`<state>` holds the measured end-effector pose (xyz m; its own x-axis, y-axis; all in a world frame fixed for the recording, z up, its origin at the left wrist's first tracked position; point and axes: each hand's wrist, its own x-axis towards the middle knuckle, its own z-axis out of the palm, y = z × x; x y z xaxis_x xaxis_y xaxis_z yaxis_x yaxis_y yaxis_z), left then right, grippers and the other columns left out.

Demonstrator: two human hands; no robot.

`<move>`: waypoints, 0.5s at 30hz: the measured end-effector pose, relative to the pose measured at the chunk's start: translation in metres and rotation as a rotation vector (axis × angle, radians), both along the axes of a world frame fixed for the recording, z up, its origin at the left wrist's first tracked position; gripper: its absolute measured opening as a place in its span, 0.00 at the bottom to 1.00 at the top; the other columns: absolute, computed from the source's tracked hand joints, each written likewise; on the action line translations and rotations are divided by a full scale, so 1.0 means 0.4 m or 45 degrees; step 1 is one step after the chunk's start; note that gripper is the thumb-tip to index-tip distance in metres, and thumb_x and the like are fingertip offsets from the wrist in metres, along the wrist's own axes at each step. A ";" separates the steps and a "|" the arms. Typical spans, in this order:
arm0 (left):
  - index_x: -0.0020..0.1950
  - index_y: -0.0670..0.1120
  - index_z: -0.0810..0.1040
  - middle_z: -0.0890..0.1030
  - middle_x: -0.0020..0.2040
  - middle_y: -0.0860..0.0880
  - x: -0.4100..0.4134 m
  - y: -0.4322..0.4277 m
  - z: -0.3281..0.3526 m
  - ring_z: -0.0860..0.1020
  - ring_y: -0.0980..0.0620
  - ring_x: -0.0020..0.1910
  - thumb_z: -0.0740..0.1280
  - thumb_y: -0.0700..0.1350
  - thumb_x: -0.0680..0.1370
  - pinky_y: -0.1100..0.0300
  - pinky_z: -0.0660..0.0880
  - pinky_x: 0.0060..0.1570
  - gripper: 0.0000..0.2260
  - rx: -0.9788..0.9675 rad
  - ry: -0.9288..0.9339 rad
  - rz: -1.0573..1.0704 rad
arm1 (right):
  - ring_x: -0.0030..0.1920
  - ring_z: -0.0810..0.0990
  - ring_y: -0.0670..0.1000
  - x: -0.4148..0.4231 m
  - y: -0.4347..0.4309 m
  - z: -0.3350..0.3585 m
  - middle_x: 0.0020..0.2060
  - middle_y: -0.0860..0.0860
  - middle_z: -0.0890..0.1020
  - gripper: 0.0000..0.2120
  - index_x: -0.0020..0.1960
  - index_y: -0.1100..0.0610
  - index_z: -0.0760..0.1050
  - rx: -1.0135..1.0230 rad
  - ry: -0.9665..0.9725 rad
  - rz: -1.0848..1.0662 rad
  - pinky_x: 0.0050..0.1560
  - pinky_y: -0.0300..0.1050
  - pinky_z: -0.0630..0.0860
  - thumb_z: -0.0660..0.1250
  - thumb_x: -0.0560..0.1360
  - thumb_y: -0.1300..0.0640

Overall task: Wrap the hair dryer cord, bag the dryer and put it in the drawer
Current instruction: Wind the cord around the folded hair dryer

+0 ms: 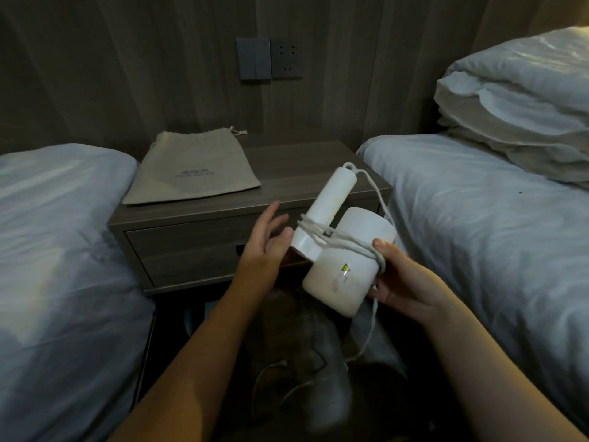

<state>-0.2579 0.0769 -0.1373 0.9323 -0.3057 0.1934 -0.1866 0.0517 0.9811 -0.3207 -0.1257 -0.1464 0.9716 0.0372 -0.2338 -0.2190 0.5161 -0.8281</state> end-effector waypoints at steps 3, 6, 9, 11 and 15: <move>0.56 0.61 0.77 0.82 0.52 0.59 -0.001 0.014 0.009 0.80 0.60 0.52 0.65 0.42 0.76 0.66 0.77 0.44 0.15 -0.044 -0.033 -0.079 | 0.30 0.72 0.50 0.001 0.008 -0.007 0.36 0.56 0.76 0.30 0.50 0.58 0.81 0.052 0.002 0.063 0.29 0.40 0.72 0.82 0.51 0.48; 0.51 0.61 0.81 0.83 0.50 0.57 -0.003 0.014 0.008 0.81 0.57 0.49 0.67 0.42 0.74 0.61 0.80 0.44 0.14 -0.059 0.016 0.002 | 0.38 0.69 0.55 0.000 0.020 -0.006 0.43 0.61 0.72 0.18 0.47 0.55 0.85 0.075 0.021 0.058 0.41 0.45 0.65 0.72 0.62 0.46; 0.46 0.60 0.81 0.83 0.48 0.54 -0.002 0.013 0.004 0.82 0.55 0.47 0.70 0.43 0.72 0.57 0.80 0.45 0.11 -0.044 0.048 0.052 | 0.40 0.68 0.57 -0.003 0.023 -0.010 0.44 0.61 0.71 0.17 0.45 0.55 0.85 0.097 0.043 0.040 0.42 0.46 0.62 0.69 0.63 0.46; 0.44 0.60 0.81 0.83 0.49 0.53 -0.001 0.014 0.000 0.82 0.54 0.47 0.71 0.44 0.71 0.57 0.80 0.44 0.09 -0.025 0.050 0.076 | 0.40 0.68 0.57 -0.005 0.026 -0.010 0.45 0.61 0.71 0.16 0.44 0.55 0.86 0.103 0.051 0.035 0.42 0.47 0.62 0.69 0.64 0.46; 0.40 0.58 0.81 0.84 0.45 0.52 0.003 0.012 -0.007 0.83 0.53 0.45 0.72 0.44 0.70 0.58 0.80 0.41 0.07 -0.062 0.067 0.108 | 0.36 0.71 0.54 -0.001 0.025 -0.008 0.41 0.59 0.73 0.19 0.44 0.55 0.86 0.061 0.036 0.062 0.37 0.44 0.66 0.77 0.57 0.45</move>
